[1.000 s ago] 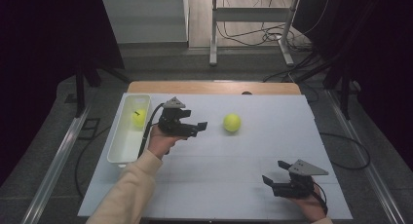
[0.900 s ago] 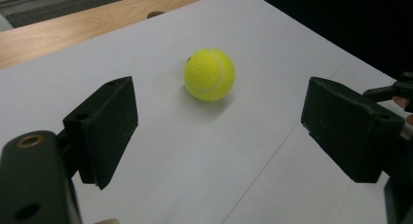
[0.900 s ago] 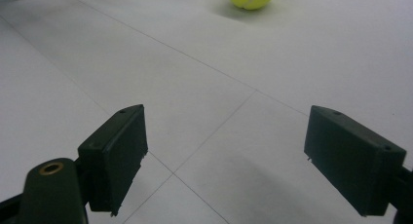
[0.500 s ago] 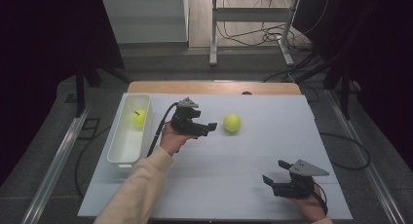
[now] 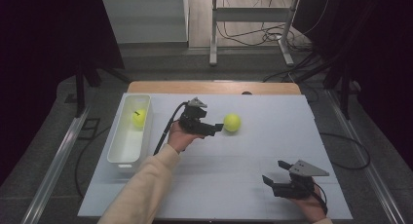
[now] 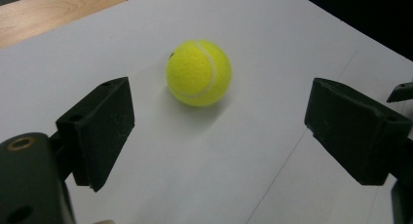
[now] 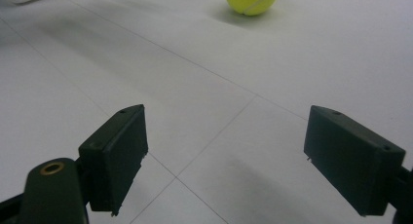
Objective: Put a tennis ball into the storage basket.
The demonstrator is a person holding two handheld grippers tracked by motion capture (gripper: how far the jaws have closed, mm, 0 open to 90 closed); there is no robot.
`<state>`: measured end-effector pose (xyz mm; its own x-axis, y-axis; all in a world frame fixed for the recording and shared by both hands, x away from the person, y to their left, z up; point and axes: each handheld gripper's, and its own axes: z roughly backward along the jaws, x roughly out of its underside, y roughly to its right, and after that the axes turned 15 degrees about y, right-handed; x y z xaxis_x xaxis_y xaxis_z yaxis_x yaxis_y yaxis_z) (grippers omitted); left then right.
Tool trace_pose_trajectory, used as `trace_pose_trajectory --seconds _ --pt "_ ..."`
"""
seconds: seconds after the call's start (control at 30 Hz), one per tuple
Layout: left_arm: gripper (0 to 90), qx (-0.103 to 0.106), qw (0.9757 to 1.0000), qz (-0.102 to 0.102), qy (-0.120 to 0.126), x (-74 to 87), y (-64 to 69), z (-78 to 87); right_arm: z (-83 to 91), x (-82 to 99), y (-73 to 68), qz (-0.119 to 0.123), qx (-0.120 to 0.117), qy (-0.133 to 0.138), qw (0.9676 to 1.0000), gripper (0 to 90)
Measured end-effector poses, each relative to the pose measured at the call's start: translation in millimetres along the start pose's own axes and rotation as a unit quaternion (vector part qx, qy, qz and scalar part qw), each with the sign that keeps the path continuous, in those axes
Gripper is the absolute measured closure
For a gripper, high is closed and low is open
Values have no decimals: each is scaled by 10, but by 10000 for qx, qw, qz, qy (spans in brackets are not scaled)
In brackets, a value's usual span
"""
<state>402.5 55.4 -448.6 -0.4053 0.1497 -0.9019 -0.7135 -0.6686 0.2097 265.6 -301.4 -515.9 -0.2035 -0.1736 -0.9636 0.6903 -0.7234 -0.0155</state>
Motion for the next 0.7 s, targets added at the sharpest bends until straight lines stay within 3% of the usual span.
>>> trace_pose_trajectory --seconds 0.7 --pt "109 -139 9994 82 -311 85 -66 -369 -16 13 -15 -2 -32 -57 10000 164"
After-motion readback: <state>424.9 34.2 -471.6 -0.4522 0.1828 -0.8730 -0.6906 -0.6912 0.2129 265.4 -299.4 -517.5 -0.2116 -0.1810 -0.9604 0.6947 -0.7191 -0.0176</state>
